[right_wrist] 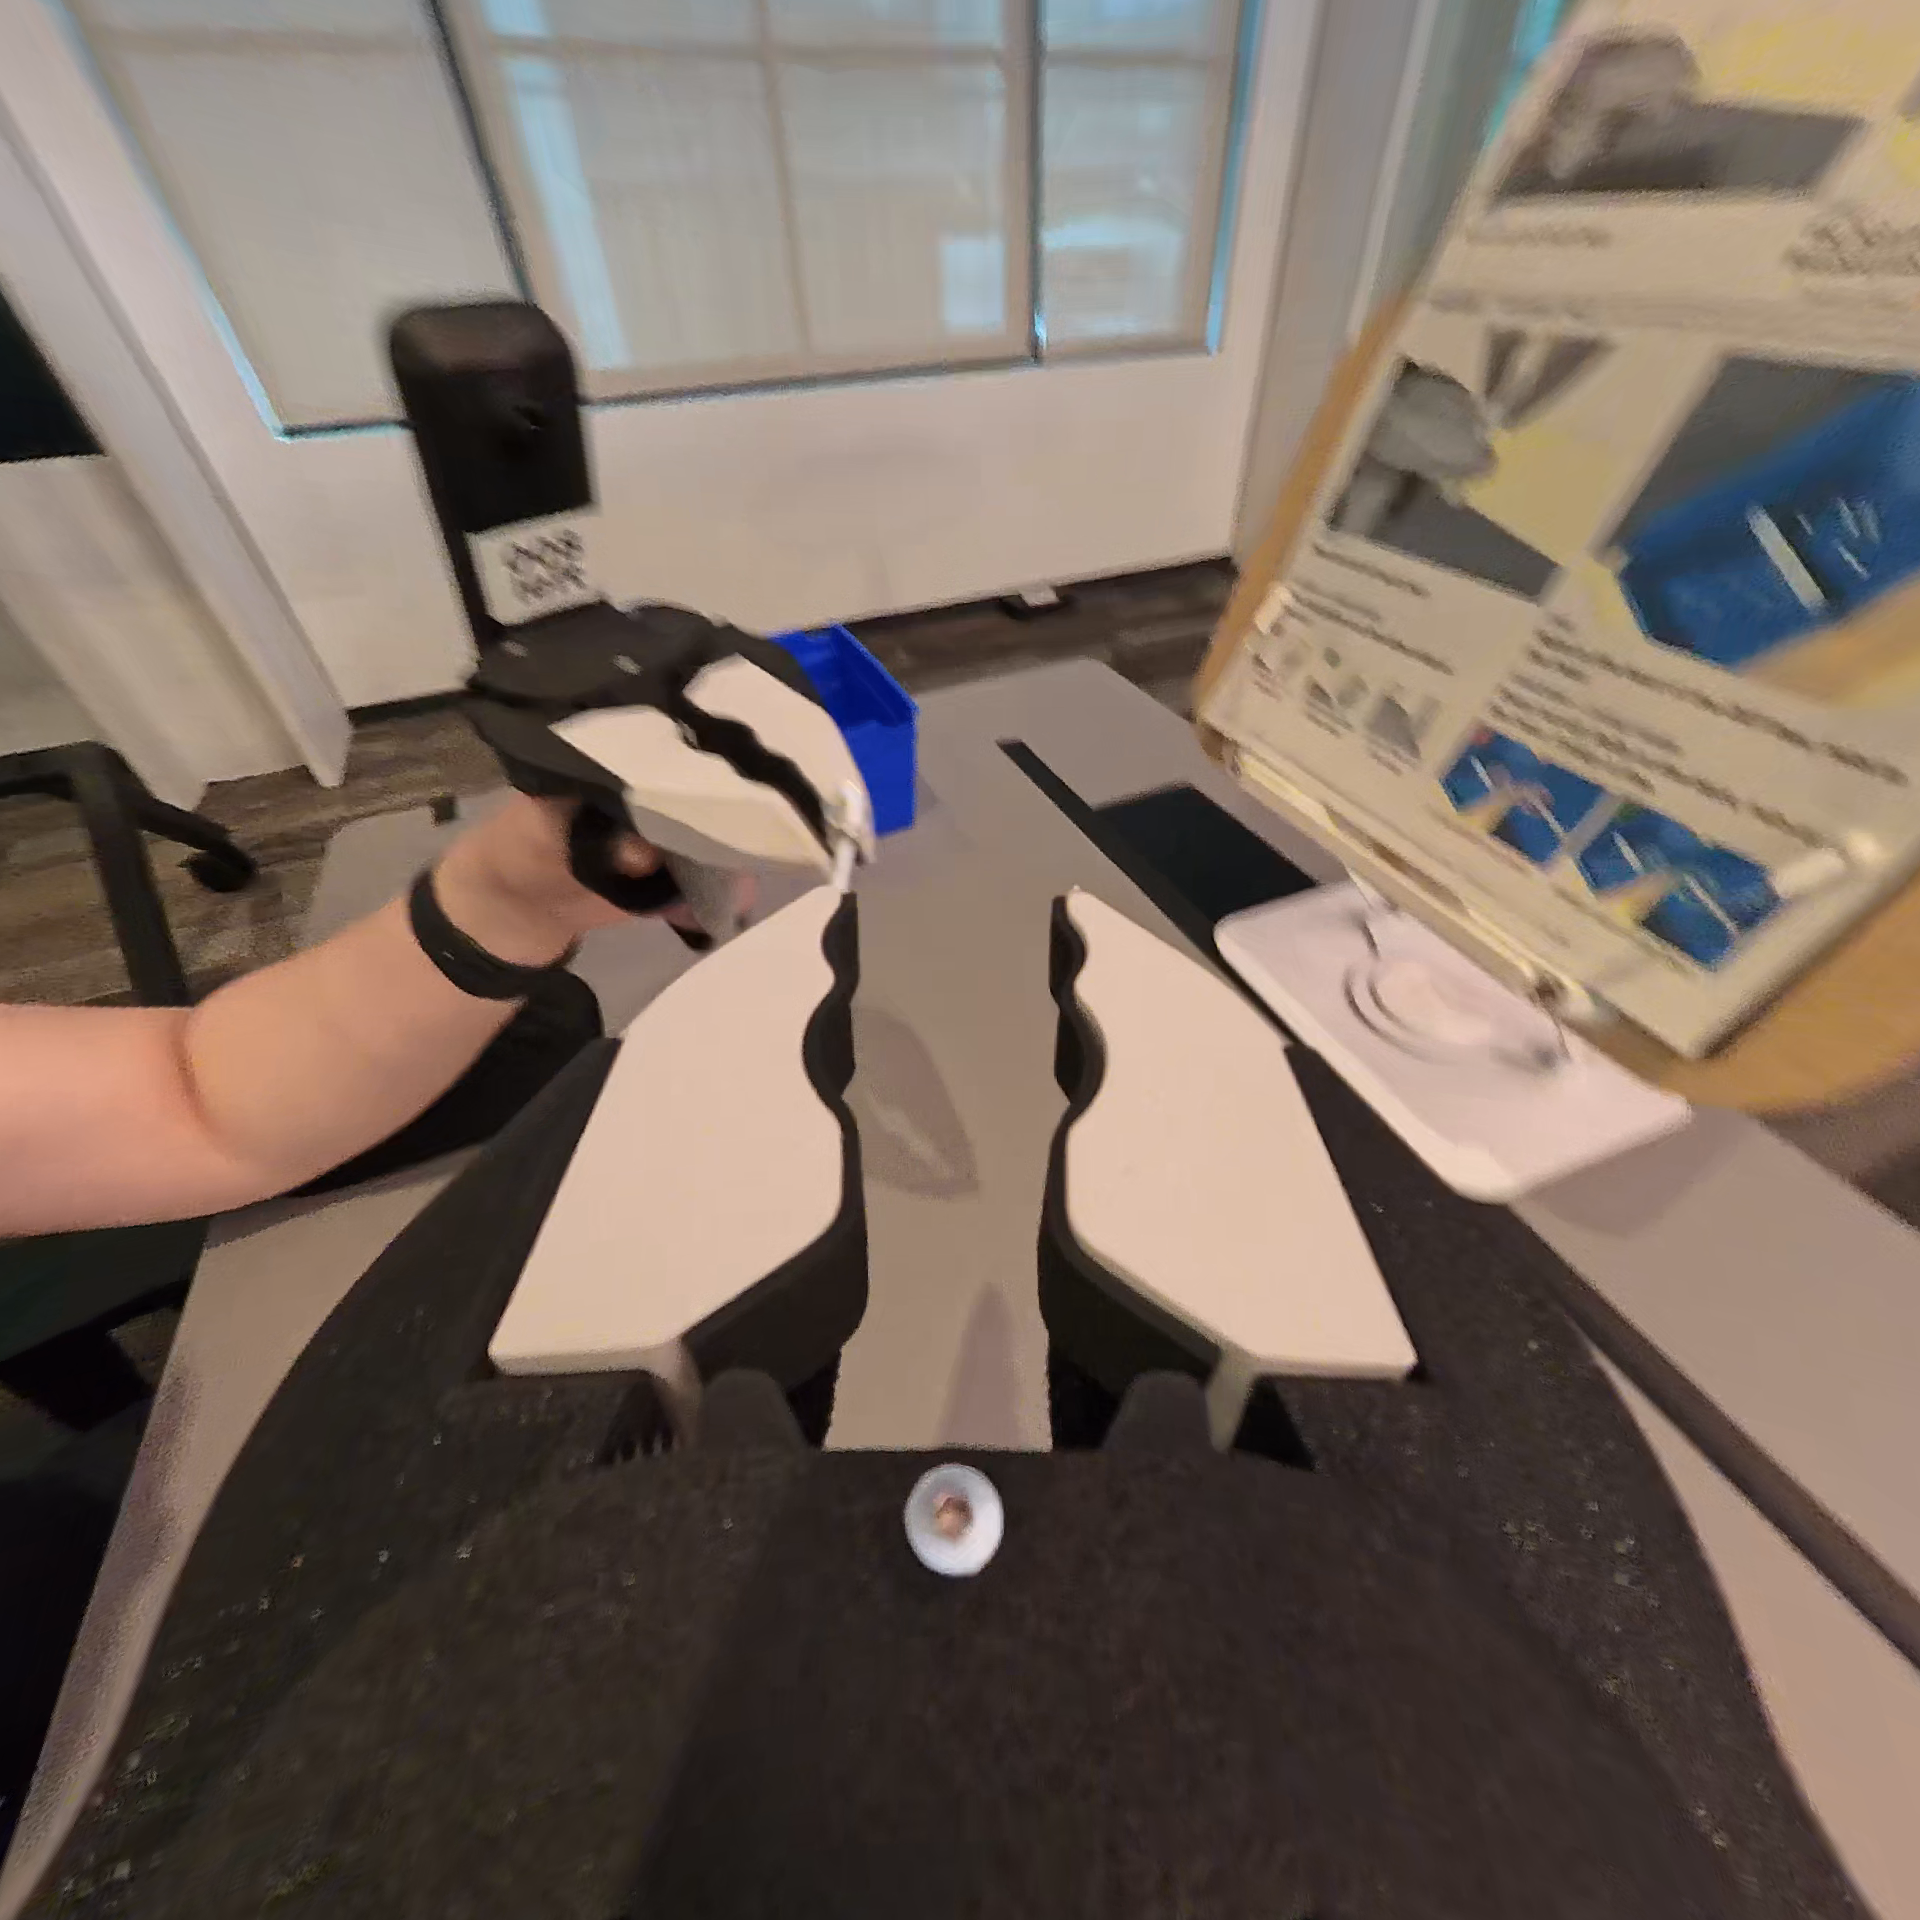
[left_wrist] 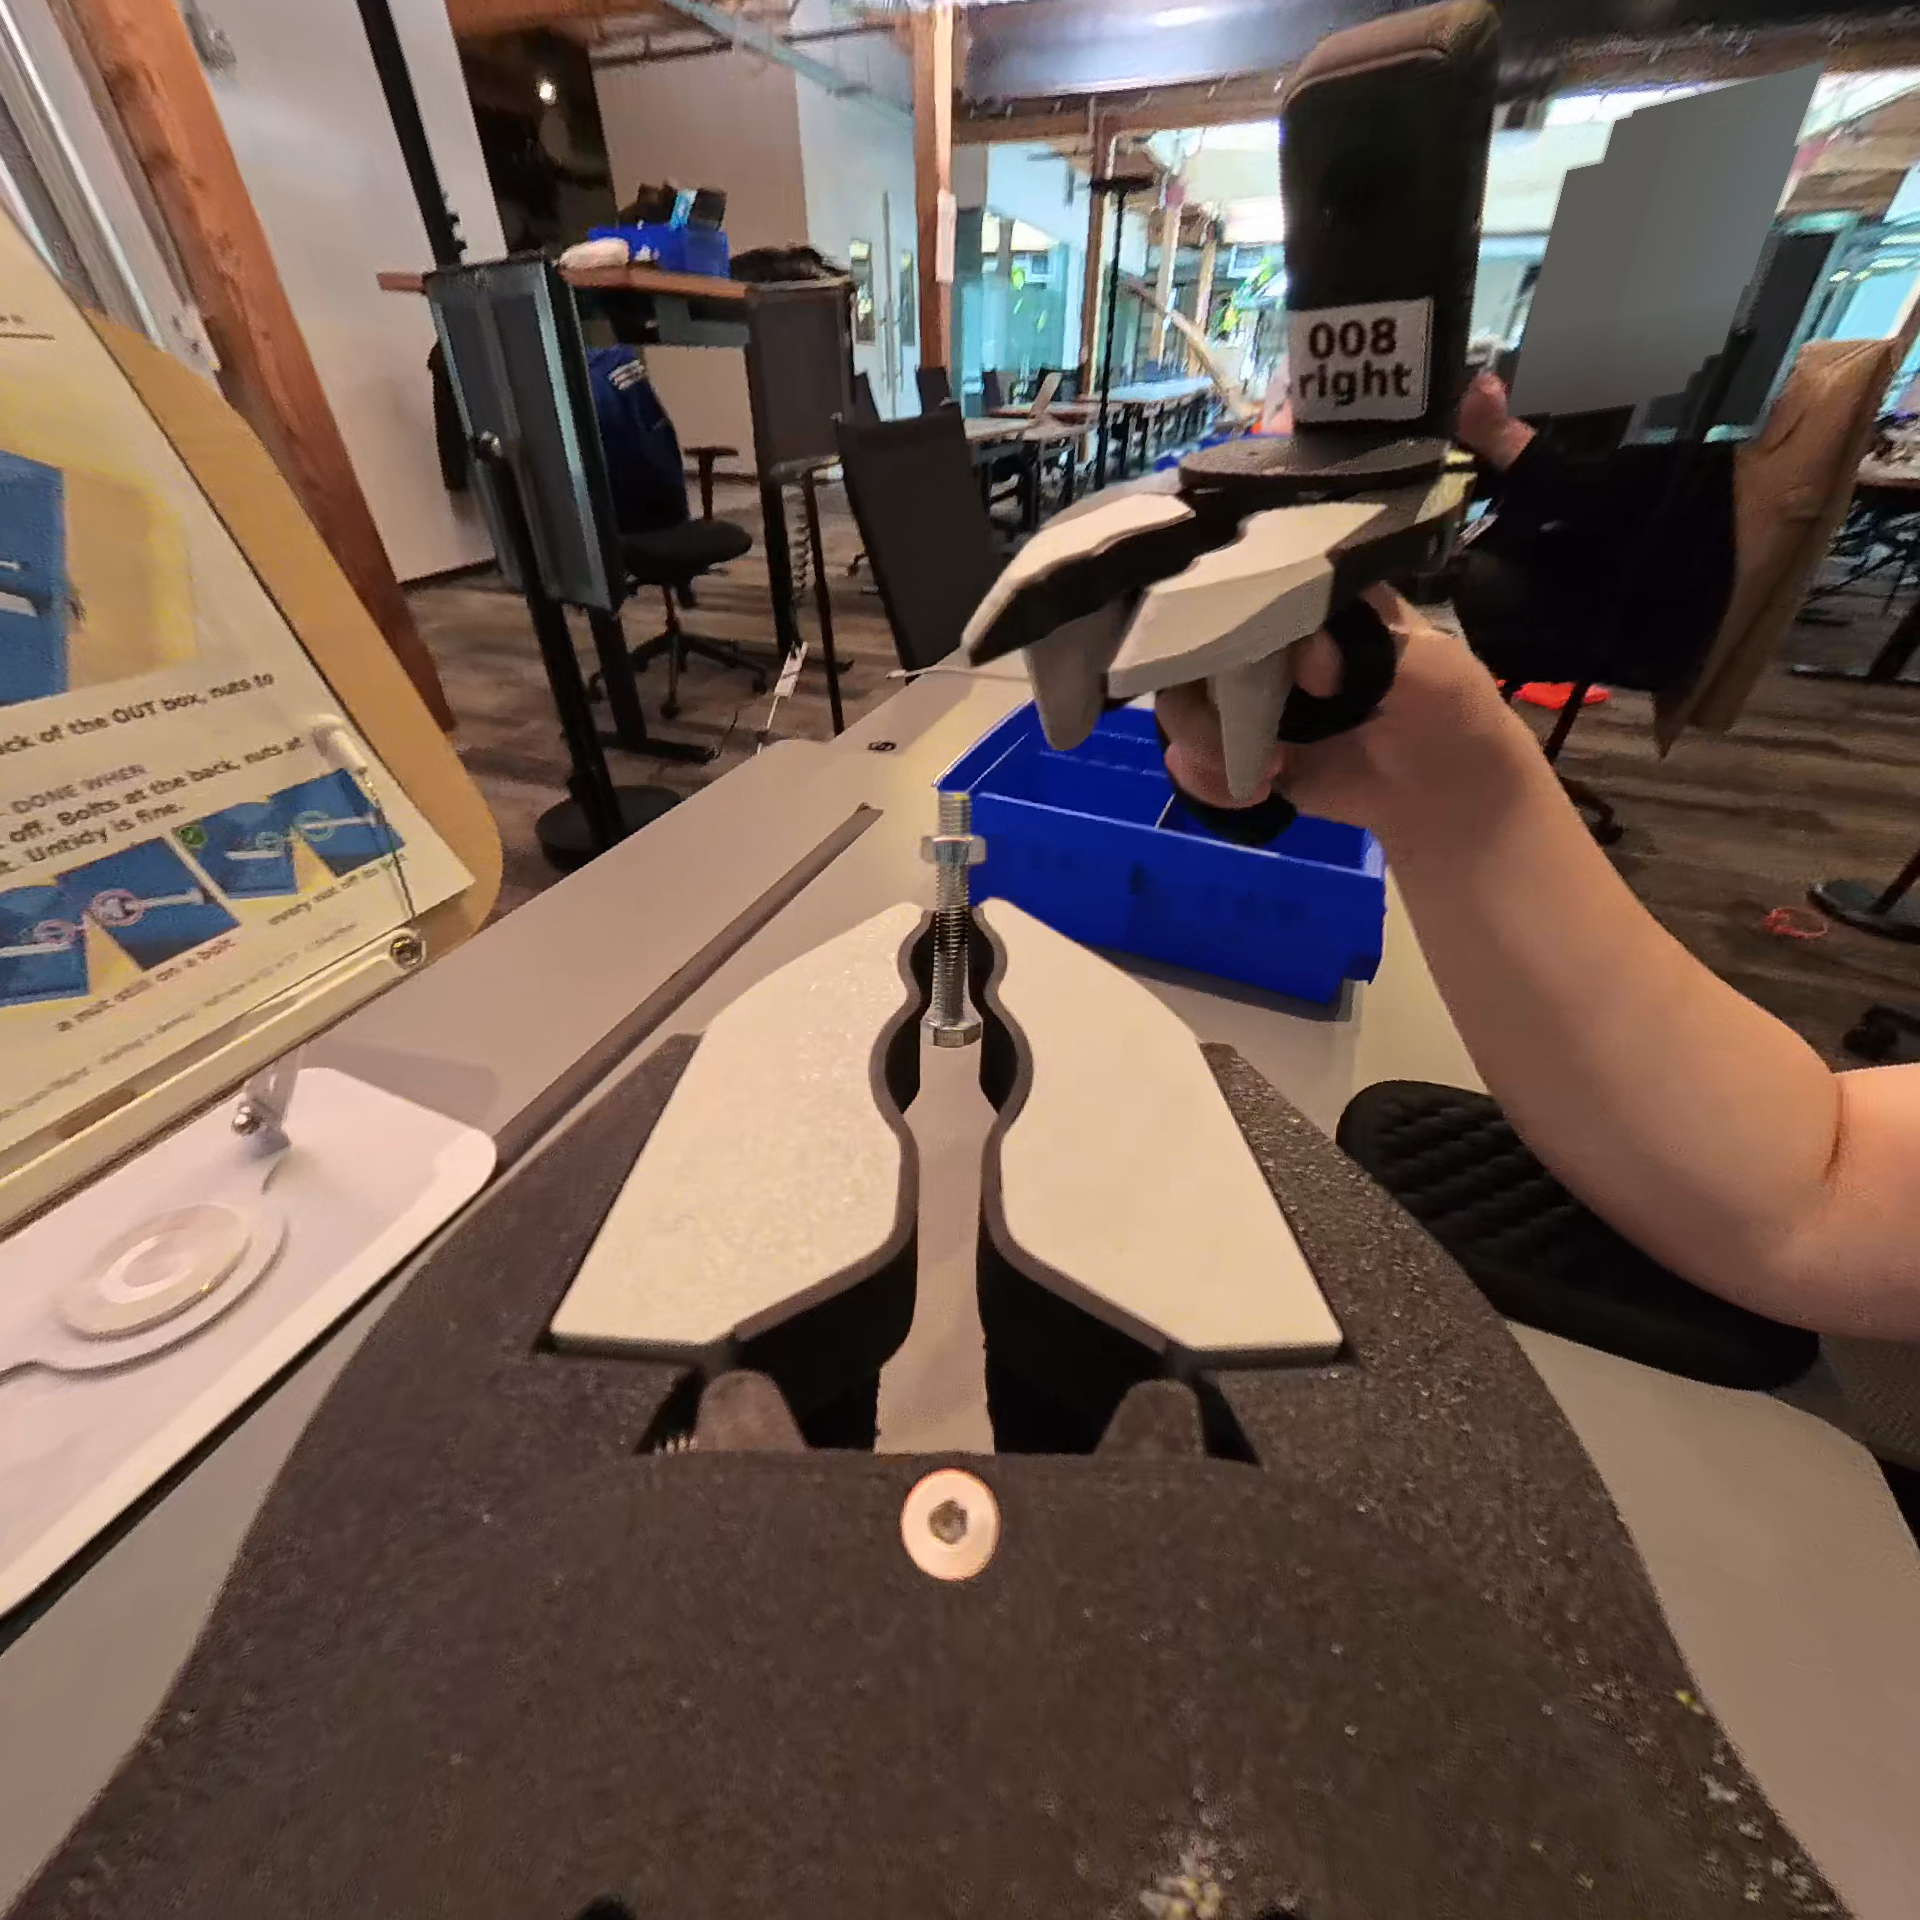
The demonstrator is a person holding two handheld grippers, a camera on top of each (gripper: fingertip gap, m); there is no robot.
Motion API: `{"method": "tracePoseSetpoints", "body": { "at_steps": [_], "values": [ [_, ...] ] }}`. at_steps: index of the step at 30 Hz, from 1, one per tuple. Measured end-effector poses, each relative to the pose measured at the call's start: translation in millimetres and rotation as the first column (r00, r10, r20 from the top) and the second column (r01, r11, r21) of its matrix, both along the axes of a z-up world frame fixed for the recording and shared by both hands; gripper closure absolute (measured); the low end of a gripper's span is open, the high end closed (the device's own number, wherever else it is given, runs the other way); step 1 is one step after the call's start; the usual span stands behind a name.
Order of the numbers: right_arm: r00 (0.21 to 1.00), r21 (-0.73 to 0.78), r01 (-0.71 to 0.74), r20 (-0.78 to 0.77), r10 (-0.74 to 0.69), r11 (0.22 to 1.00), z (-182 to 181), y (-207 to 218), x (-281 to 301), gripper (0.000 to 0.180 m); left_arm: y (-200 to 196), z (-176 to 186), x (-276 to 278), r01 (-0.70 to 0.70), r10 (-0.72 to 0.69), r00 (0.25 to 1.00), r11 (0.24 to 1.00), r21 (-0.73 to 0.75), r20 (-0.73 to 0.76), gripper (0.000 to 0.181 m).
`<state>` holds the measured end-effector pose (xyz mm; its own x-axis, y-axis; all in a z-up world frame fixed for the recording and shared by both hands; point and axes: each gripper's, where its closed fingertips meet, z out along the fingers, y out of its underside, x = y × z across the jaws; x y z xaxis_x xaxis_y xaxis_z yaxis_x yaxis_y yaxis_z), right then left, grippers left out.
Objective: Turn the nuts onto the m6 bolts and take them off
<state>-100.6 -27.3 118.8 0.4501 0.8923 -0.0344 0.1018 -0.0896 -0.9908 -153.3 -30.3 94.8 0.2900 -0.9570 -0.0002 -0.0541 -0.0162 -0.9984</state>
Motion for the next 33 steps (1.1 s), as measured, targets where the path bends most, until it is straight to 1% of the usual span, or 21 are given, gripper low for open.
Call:
{"method": "tracePoseSetpoints", "body": {
  "at_steps": [3, 6, 8, 10, 12, 16, 17, 19, 23, 24, 25, 27, 29, 31, 33],
  "values": [
    [0.994, 0.057, -0.072, -0.079, 0.076, 0.996, 14, -12, -28, 0.145, -2, 0, -1, 0.030, -0.029, 0.999, 1.000, -0.007, 0.029, 0.176],
    [0.992, 0.076, -0.072, -0.100, 0.080, 0.994, 16, -13, -43, 0.144, -6, 7, -2, 0.061, -0.059, 0.996, 0.998, -0.026, 0.065, 0.176],
    [0.993, 0.058, -0.088, -0.075, 0.092, 0.994, 9, -14, -51, 0.144, -8, 9, -3, 0.063, -0.061, 0.996, 0.998, -0.017, 0.069, 0.176],
    [0.994, 0.040, -0.085, -0.061, 0.087, 0.996, 3, -12, -56, 0.147, -10, 10, -3, 0.066, -0.065, 0.995, 0.998, -0.010, 0.069, 0.176],
    [0.992, 0.035, -0.096, -0.079, 0.098, 0.995, 1, -11, -62, 0.149, -13, 13, -2, 0.075, -0.074, 0.994, 0.997, -0.009, 0.076, 0.176],
    [0.984, 0.042, -0.122, -0.128, 0.127, 0.992, 4, -12, -68, 0.161, -18, 16, 0, 0.082, -0.083, 0.994, 0.997, 0.009, 0.076, 0.176],
    [0.979, 0.044, -0.136, -0.144, 0.141, 0.990, 5, -14, -68, 0.169, -18, 17, 0, 0.079, -0.080, 0.994, 0.997, 0.012, 0.075, 0.175],
    [0.973, 0.033, -0.158, -0.164, 0.161, 0.987, 6, -16, -68, 0.170, -19, 18, 0, 0.079, -0.080, 0.994, 0.997, 0.017, 0.074, 0.176],
    [0.975, 0.024, -0.165, -0.147, 0.167, 0.986, 5, -16, -68, 0.170, -20, 16, 1, 0.078, -0.078, 0.995, 0.997, 0.014, 0.063, 0.175],
    [0.977, 0.015, -0.161, -0.141, 0.162, 0.987, 4, -16, -68, 0.170, -20, 15, 1, 0.076, -0.076, 0.995, 0.997, 0.013, 0.059, 0.171],
    [0.979, 0.006, -0.158, -0.132, 0.157, 0.987, 2, -15, -68, 0.170, -19, 13, 0, 0.065, -0.065, 0.997, 0.998, 0.010, 0.049, 0.162],
    [0.981, 0.007, -0.150, -0.121, 0.149, 0.989, 2, -14, -66, 0.170, -14, 7, -1, 0.034, -0.034, 0.999, 0.999, 0.006, 0.008, 0.153],
    [0.982, 0.002, -0.156, -0.108, 0.156, 0.988, 2, -16, -65, 0.170, -13, 2, -1, 0.044, -0.045, 0.999, 0.999, -0.030, -0.020, 0.142],
    [0.985, 0.006, -0.152, -0.084, 0.152, 0.988, 1, -17, -63, 0.170, -17, -4, 2, 0.082, -0.085, 0.996, 0.993, -0.080, -0.030, 0.141],
    [0.986, -0.002, -0.163, -0.043, 0.163, 0.987, -4, -19, -64, 0.170, -16, -7, 6, 0.087, -0.090, 0.995, 0.991, -0.100, -0.030, 0.143]
  ]
}}
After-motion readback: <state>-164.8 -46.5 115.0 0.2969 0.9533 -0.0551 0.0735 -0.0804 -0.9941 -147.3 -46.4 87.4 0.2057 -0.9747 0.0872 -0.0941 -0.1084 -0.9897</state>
